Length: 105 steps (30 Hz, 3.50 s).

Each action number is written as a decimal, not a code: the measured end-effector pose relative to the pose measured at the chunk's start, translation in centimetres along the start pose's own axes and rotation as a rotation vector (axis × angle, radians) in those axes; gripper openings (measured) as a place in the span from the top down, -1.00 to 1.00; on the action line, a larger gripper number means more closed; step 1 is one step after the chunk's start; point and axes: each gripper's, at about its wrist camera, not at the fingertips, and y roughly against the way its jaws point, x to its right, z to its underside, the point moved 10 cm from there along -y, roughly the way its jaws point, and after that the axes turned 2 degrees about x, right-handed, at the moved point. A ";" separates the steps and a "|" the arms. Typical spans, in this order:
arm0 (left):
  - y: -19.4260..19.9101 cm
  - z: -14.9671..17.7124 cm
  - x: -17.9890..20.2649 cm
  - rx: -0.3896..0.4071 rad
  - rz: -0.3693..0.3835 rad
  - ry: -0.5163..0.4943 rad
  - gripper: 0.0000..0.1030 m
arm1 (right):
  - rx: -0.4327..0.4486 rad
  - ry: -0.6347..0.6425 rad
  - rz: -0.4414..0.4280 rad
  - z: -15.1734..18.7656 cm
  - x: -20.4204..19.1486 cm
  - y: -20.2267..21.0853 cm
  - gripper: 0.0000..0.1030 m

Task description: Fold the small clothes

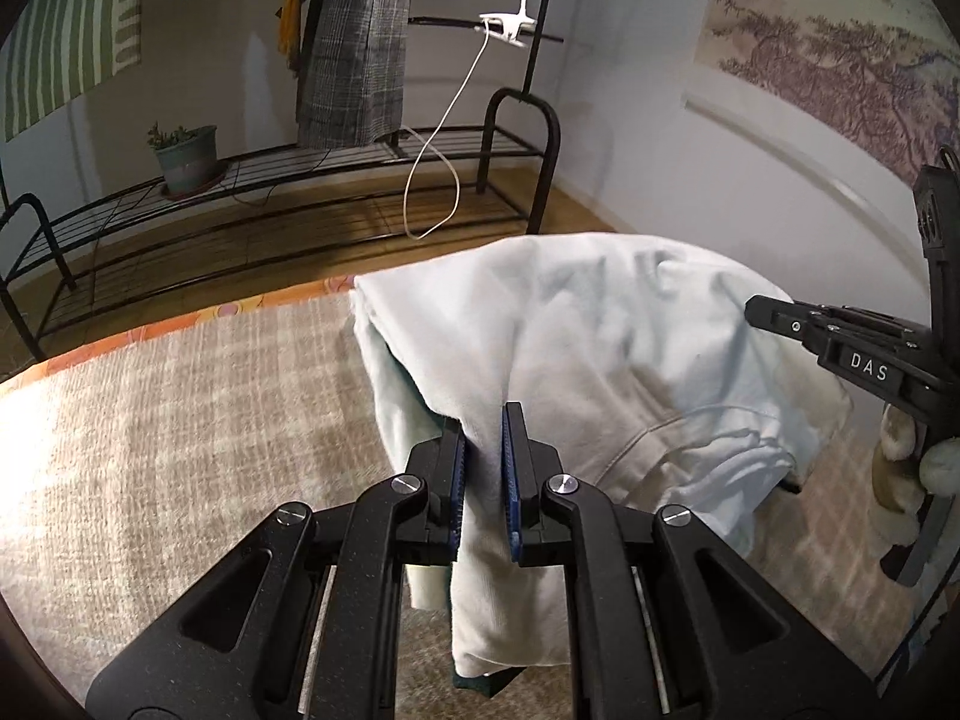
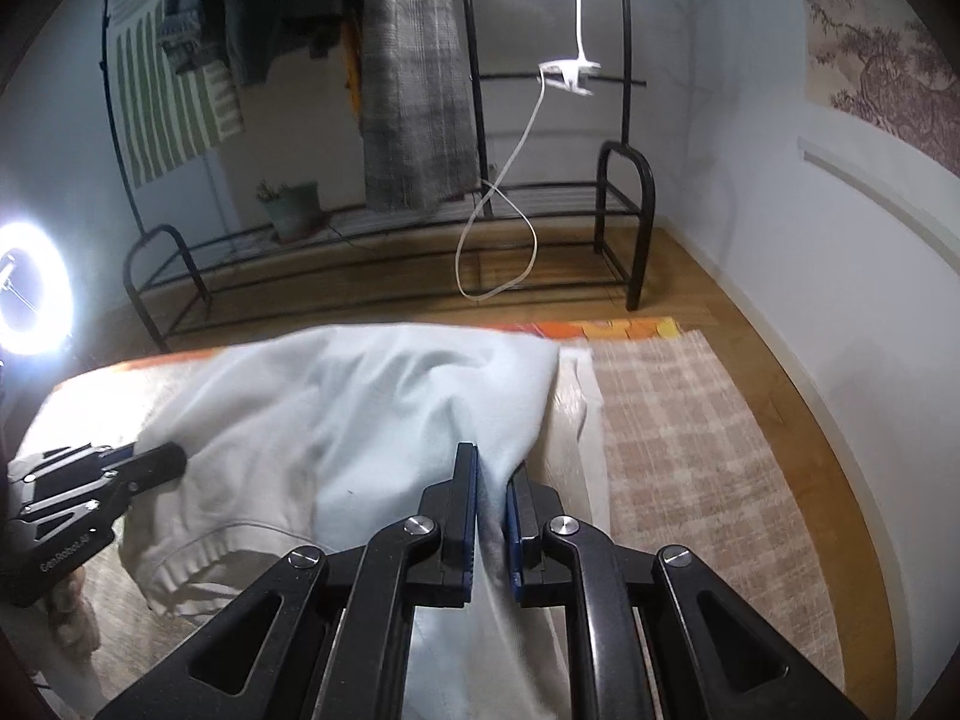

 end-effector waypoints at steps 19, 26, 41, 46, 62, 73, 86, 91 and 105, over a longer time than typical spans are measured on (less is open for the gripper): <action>7.3 -0.3 -0.1 0.061 -0.055 -0.054 0.79 | -0.007 -0.039 0.103 0.3 1.7 3.8 0.56; 14.7 -0.9 1.6 0.137 -0.039 -0.076 0.79 | 0.050 -0.034 0.079 -1.0 -0.6 9.5 0.56; 30.5 1.8 4.9 0.244 0.018 -0.121 0.79 | 0.159 -0.008 0.030 -0.3 -7.2 24.2 0.56; 34.8 4.3 4.4 0.269 0.010 -0.129 0.79 | 0.178 0.000 0.020 1.8 -10.1 28.0 0.52; 40.3 13.1 0.1 0.238 0.006 -0.095 0.28 | 0.210 -0.092 0.045 10.3 -15.7 33.2 0.07; 39.2 15.3 -0.8 0.229 -0.011 -0.099 -0.21 | 0.180 -0.100 0.057 13.0 -16.9 31.0 -0.16; 39.2 15.9 -0.7 0.231 -0.039 -0.125 -0.72 | 0.206 -0.115 0.074 13.5 -16.8 30.7 -0.90; 39.1 16.0 -0.8 0.224 -0.046 -0.123 -0.74 | 0.213 -0.101 0.088 13.3 -17.1 30.5 -0.99; 39.3 15.8 -1.1 0.228 -0.050 -0.113 -0.75 | 0.208 -0.100 0.086 13.4 -17.8 30.0 -0.99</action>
